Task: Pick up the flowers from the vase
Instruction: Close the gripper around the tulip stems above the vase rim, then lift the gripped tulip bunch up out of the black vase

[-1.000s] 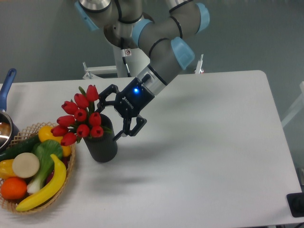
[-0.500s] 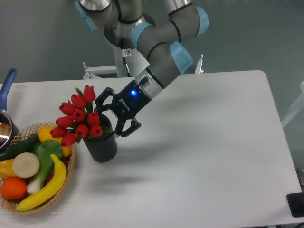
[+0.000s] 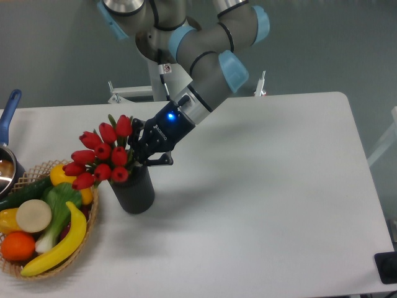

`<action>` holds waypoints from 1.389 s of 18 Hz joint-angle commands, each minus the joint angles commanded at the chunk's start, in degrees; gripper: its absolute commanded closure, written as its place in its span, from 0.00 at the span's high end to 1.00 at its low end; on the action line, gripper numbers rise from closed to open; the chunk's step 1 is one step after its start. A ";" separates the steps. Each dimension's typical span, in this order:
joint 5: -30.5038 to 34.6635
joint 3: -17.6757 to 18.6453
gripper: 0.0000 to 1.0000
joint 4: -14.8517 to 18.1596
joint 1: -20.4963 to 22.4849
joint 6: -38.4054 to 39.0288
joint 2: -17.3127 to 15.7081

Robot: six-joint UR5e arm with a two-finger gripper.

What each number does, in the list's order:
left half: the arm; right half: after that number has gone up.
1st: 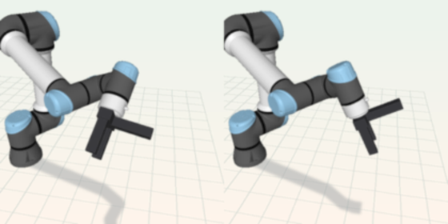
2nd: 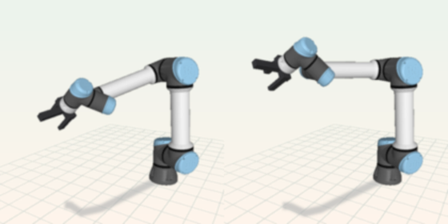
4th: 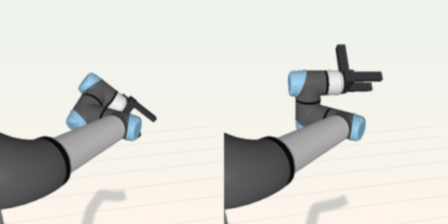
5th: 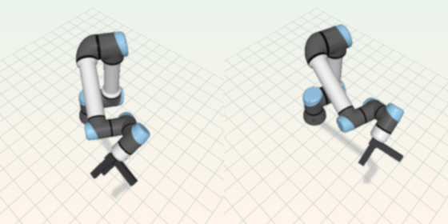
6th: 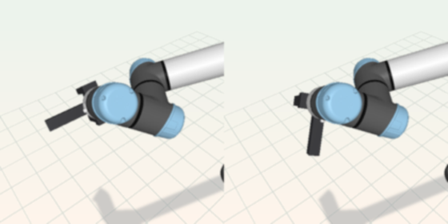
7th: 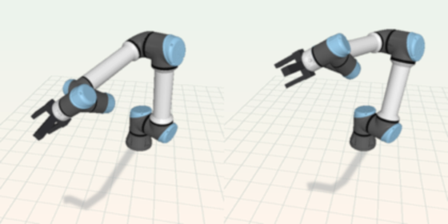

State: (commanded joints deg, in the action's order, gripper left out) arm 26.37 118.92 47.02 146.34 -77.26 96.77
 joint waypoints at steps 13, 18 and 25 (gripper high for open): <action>-2.89 -1.58 0.00 0.26 2.02 9.66 -5.89; -6.23 -6.14 0.00 0.26 4.22 21.07 -7.21; -7.82 -10.54 0.00 0.26 5.36 31.55 -7.21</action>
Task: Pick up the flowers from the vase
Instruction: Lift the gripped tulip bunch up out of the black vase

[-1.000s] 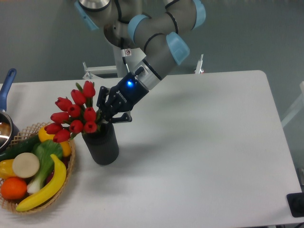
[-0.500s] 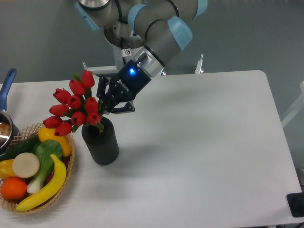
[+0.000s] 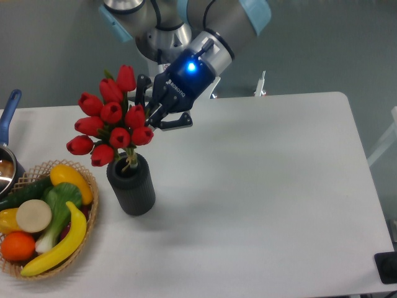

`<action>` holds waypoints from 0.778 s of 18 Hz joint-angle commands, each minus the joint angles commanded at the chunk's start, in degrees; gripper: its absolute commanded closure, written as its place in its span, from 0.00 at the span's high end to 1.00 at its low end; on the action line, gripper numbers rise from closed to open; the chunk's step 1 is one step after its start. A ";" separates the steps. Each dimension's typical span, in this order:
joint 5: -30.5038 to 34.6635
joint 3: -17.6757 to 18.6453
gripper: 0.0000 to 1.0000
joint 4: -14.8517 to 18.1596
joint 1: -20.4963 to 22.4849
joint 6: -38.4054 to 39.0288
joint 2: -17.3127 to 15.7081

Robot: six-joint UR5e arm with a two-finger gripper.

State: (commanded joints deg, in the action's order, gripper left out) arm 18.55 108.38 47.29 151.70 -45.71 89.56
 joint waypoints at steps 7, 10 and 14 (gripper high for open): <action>-2.20 -3.52 0.00 0.09 2.46 8.10 0.00; -1.94 -4.13 0.00 0.00 4.56 7.75 0.09; -0.88 -5.10 0.00 -0.35 8.17 2.94 1.22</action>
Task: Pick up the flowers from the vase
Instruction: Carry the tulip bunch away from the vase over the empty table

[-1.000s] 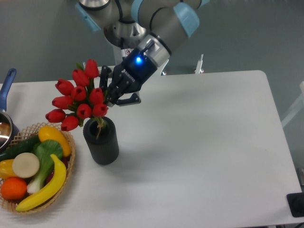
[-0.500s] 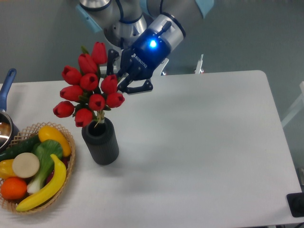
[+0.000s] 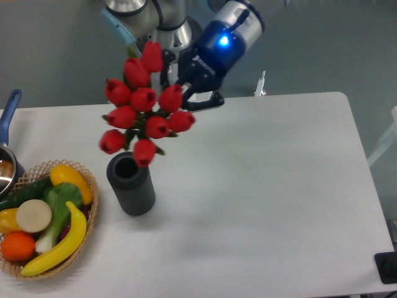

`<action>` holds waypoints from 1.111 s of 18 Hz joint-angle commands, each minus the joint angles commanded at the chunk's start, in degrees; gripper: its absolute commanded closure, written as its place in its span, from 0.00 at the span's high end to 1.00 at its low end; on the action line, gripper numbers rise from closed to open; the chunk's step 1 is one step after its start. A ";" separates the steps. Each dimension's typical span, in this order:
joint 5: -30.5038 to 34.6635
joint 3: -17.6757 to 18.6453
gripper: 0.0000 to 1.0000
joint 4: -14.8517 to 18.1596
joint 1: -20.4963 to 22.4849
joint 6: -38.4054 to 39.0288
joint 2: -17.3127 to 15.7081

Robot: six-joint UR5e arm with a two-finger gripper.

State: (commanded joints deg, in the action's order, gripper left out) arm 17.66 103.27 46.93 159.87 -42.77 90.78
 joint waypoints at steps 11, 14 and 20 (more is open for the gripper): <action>34.10 -1.15 0.00 0.97 5.00 -19.19 3.26; 34.63 -1.66 0.00 0.70 9.14 -21.37 7.81; 50.86 -4.48 0.00 1.31 7.48 -25.78 12.04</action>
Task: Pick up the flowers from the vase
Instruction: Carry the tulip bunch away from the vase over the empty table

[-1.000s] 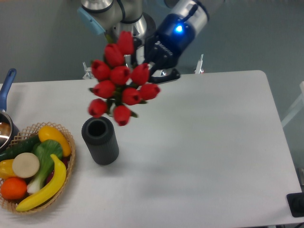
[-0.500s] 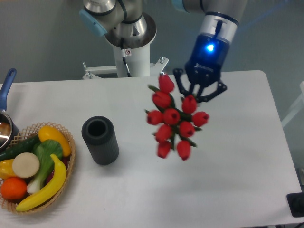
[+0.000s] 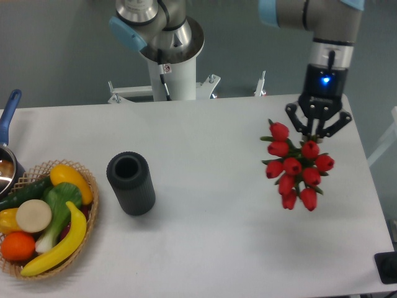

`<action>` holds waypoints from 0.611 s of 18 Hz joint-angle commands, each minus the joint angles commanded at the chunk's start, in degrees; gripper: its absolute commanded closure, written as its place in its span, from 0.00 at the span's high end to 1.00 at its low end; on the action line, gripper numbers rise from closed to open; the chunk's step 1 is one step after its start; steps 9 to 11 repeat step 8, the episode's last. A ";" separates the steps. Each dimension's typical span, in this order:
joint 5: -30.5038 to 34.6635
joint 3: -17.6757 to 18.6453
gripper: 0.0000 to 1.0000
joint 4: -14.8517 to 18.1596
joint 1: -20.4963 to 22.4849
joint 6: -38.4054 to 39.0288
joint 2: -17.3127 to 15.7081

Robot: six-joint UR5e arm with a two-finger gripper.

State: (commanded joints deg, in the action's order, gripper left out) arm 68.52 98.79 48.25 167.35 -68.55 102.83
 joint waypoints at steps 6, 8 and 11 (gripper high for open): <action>10.13 -2.98 0.02 6.23 -2.56 -0.70 0.88; 11.36 -3.52 0.02 7.29 -2.65 -0.79 1.15; 11.36 -3.52 0.02 7.29 -2.65 -0.79 1.15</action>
